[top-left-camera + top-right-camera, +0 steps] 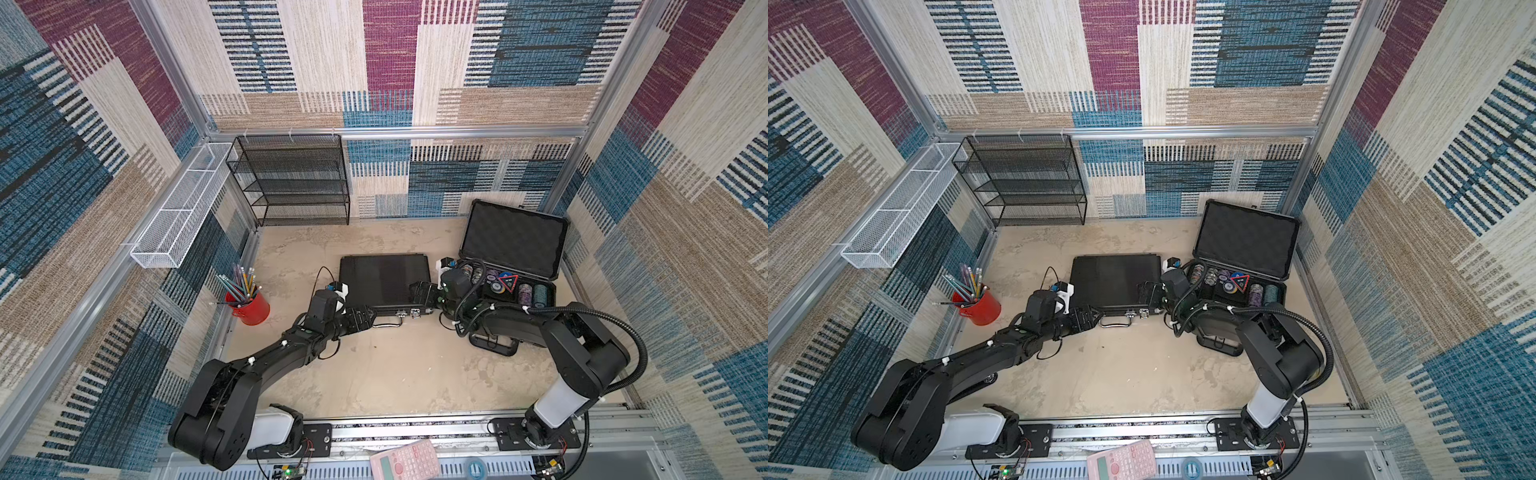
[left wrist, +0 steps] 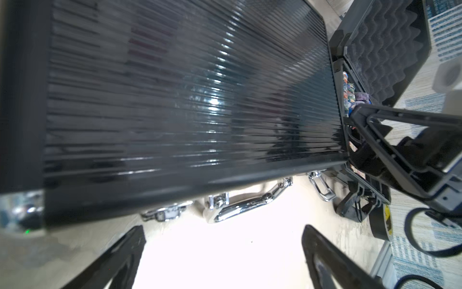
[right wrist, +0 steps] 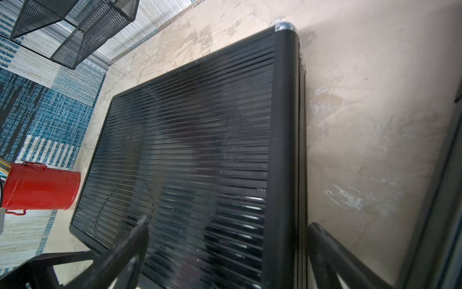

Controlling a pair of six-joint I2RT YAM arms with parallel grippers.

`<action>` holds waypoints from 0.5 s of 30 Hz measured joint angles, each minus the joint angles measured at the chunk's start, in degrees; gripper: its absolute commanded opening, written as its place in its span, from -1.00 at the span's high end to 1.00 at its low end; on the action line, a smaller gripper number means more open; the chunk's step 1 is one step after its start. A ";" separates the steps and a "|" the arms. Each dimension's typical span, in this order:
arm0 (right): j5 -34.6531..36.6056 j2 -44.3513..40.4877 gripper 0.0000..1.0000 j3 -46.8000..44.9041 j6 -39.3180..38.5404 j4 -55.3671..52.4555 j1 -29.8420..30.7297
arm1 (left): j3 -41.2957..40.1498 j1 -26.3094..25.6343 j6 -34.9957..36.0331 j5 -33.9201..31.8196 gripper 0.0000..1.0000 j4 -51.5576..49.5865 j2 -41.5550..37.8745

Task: Open the poker set cases
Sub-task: Open the fastener on the poker set case.

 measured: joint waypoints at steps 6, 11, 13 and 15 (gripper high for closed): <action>-0.26 0.44 -0.99 0.20 -0.02 0.57 0.02 | -0.72 0.28 0.02 -0.04 -0.97 0.61 0.04; -0.46 0.48 -0.99 0.22 -0.02 0.61 0.00 | -1.53 0.63 -0.11 -1.07 -0.97 1.49 0.00; -0.46 0.55 -0.99 0.22 -0.04 0.66 0.02 | -2.25 0.83 -0.42 -1.49 -0.97 2.14 -0.24; -0.46 0.72 -0.99 0.33 -0.07 0.74 0.02 | -3.02 1.05 -0.63 -1.53 -0.97 3.08 -0.42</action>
